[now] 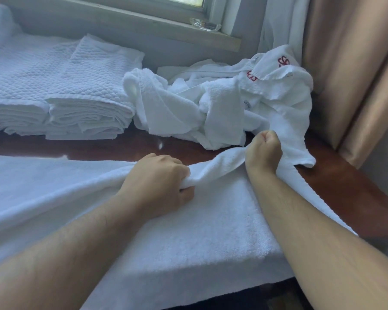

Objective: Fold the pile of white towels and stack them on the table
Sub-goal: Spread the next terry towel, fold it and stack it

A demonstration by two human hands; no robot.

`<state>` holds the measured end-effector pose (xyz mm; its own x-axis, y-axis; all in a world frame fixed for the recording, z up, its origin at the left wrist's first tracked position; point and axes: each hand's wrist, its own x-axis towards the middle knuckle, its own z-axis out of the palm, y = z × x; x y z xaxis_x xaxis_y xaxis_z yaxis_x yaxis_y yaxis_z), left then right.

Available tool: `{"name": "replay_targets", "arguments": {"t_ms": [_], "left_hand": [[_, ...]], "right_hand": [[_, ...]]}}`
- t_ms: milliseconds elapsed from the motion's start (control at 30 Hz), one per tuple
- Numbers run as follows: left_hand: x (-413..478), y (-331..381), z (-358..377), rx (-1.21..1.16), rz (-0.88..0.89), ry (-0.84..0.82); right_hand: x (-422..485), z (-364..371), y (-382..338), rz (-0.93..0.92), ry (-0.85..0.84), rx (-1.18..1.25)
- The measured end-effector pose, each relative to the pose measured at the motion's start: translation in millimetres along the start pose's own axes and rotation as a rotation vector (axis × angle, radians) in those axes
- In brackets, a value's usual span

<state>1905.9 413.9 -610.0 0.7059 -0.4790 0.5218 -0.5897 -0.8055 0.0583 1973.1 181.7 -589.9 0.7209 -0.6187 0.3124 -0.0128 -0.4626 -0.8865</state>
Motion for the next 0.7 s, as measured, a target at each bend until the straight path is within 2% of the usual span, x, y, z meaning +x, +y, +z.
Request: {"name": "replay_targets", "arguments": {"t_ms": [67,133,167,233,300,433,533,700], "left_hand": [[2.6,2.1,-4.5,0.016,0.036,0.042],[3.9,4.2,-9.1,0.028,0.079,0.053],[3.7,4.6,-10.7,0.031,0.088,0.042],[1.7,4.4,-11.0,0.022,0.079,0.014],[0.7,2.4,-8.9,0.011,0.067,0.005],[1.2,0.7,-5.8,0.045,0.063,-0.038],[1.4,2.8,-9.2,0.113,0.016,-0.111],[5.2,22.7,-13.7,0.195,-0.313,-0.178]], "right_hand": [[6.5,-6.0,-7.1,0.048,-0.215,-0.079],[8.0,-19.1,-14.8,0.006,-0.302,-0.134],[3.0,-27.9,-17.7,-0.07,-0.243,-0.141],[-19.2,-47.3,-17.9,-0.237,-0.013,-0.087],[-45.3,-61.8,-7.3,-0.304,0.114,-0.066],[-66.2,-70.8,11.5,-0.088,-0.018,-0.241],[-60.9,-70.6,12.1,-0.042,-0.008,-0.226],[-52.6,-67.2,20.1,-0.01,0.014,-0.173]]}}
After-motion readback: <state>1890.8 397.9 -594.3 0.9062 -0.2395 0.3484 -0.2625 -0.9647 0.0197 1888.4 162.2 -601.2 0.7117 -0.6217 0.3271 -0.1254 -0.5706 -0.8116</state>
